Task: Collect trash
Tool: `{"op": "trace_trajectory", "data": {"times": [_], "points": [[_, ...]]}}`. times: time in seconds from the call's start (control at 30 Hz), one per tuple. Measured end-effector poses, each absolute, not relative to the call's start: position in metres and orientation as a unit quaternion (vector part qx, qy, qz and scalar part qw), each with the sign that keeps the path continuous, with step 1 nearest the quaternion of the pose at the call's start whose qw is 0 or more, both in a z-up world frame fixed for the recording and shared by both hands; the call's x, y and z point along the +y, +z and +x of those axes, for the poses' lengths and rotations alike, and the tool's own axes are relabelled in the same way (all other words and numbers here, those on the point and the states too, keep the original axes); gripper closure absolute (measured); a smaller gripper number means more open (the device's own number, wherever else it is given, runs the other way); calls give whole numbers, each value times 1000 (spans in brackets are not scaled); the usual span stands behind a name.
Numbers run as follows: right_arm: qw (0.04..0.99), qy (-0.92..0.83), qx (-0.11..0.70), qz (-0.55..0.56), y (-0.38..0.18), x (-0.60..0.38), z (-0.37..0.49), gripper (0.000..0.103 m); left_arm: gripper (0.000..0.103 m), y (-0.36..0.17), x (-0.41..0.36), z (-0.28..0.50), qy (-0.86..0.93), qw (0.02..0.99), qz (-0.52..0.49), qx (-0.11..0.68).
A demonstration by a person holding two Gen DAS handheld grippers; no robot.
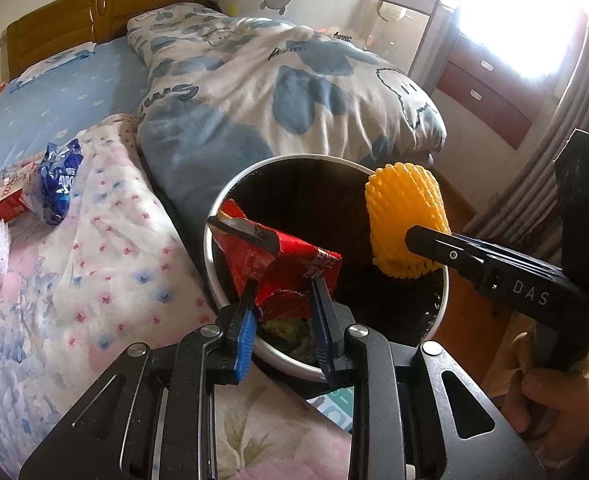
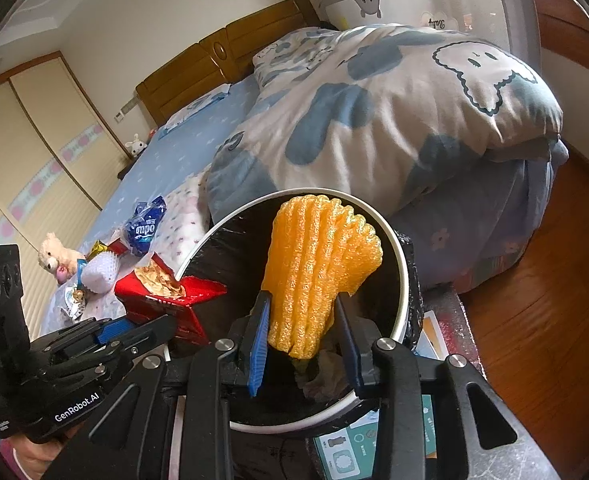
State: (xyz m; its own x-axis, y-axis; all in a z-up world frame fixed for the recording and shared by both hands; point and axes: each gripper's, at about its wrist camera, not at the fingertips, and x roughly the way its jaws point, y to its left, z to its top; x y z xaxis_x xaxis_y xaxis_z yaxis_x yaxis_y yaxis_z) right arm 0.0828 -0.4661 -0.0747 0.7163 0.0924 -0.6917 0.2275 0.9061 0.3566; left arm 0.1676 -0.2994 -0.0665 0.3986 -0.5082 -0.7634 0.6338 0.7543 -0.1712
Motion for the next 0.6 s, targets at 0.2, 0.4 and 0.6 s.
{"op": "trace_trajectory", "data": {"times": [0.2,0.4,0.6], "points": [[897,-41,377,225,-77,-473,83,49,46,-66,-296,167,-330,837,69,430],[900,-44,365,234,-70,-475,77,41,46,-63,-273,164,-321,842,48,430],[905,-34,355,232,-64,-458,75,39,45,-65,-234,155,-297,852,27,429]]}}
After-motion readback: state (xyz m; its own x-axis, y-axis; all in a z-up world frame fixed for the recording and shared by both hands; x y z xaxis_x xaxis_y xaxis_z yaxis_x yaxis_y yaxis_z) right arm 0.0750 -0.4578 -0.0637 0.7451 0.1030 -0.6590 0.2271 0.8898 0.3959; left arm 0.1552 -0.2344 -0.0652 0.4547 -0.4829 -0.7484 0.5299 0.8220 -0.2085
